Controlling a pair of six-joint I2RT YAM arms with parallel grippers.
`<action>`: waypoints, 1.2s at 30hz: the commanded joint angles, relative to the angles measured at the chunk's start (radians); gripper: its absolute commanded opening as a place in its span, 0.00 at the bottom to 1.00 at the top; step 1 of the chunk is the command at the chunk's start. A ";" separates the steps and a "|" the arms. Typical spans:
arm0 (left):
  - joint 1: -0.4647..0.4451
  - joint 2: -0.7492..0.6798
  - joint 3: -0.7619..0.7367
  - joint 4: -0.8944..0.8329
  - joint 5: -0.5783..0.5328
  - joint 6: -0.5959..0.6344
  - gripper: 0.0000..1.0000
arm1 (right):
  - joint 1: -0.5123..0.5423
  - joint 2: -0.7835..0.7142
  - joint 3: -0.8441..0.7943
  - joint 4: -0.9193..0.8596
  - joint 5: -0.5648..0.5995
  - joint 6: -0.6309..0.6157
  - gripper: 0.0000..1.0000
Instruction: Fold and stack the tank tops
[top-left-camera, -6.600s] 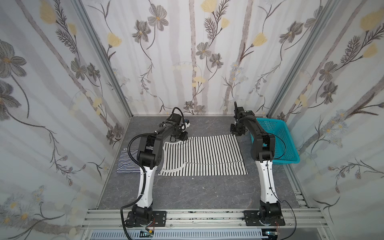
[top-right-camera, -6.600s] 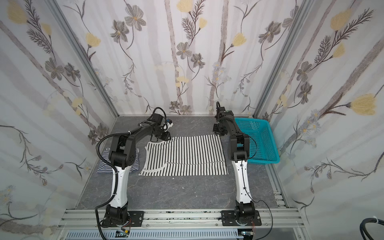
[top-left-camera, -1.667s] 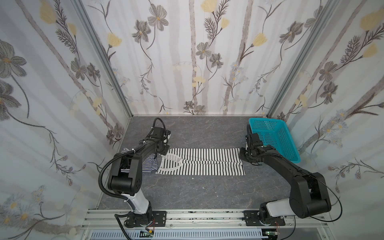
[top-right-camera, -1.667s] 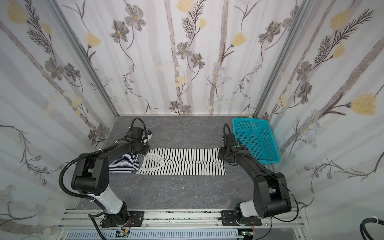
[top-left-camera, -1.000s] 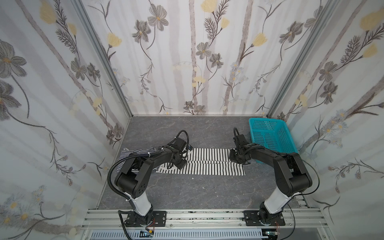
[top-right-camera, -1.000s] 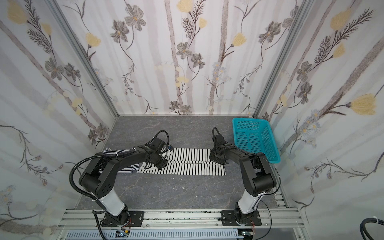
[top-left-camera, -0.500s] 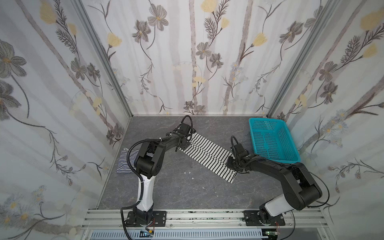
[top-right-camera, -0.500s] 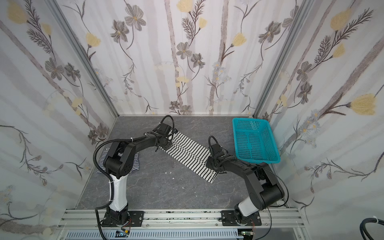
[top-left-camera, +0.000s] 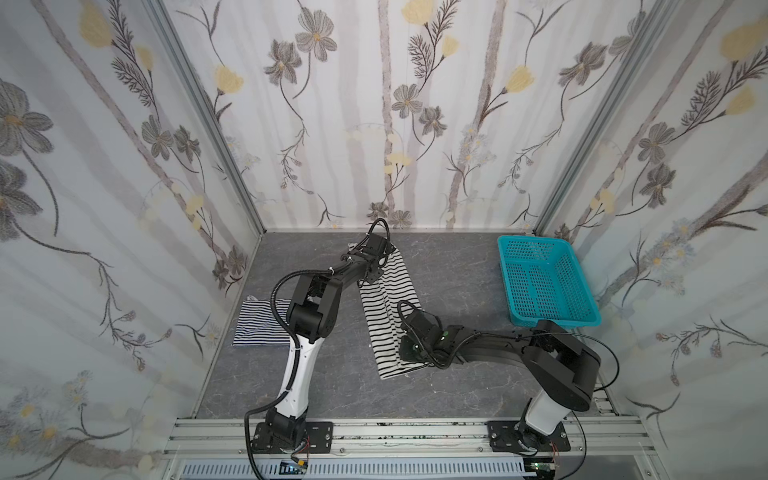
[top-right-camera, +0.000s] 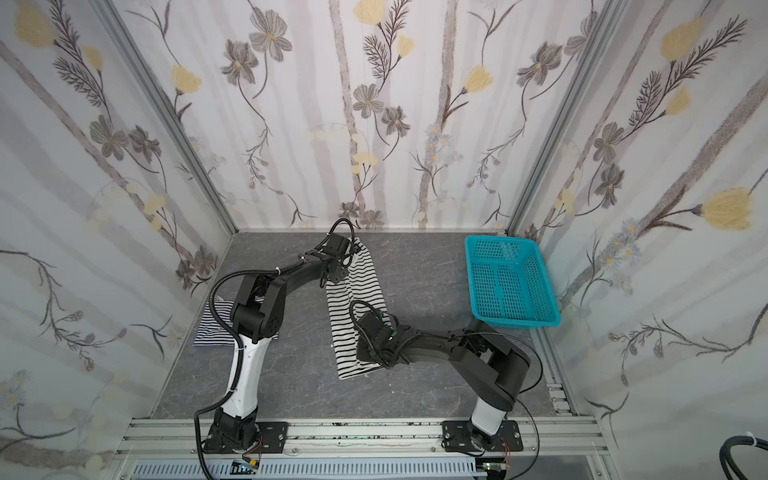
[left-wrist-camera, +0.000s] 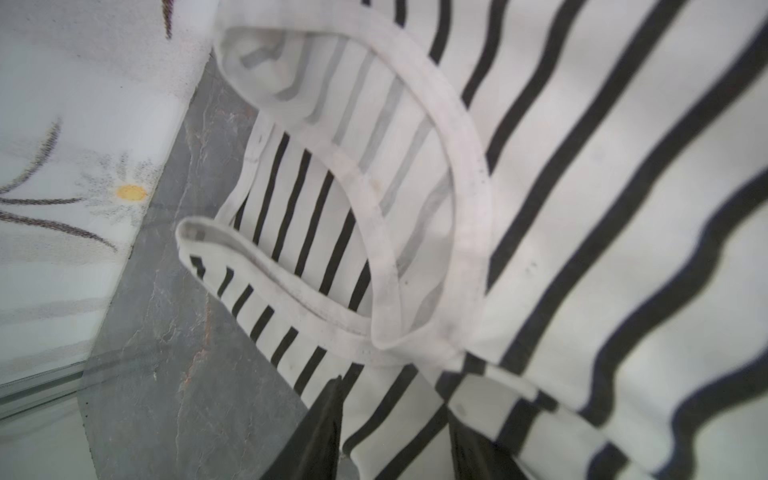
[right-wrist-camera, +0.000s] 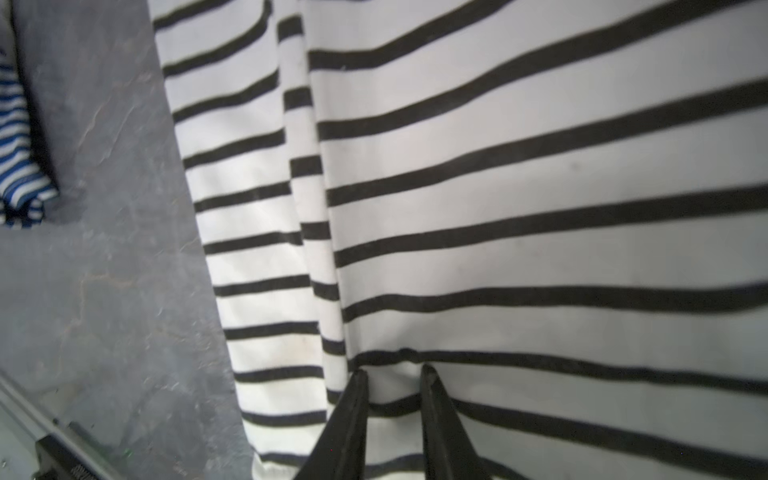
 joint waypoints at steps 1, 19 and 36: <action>0.000 0.017 0.007 -0.089 0.027 -0.002 0.44 | 0.069 0.071 0.078 -0.198 -0.058 0.033 0.26; -0.012 -0.208 -0.103 -0.090 0.112 -0.102 0.45 | 0.130 -0.102 0.127 -0.169 -0.001 0.015 0.48; -0.034 -0.858 -0.826 -0.045 0.313 -0.105 0.62 | 0.079 -0.352 -0.296 0.102 -0.141 0.091 0.55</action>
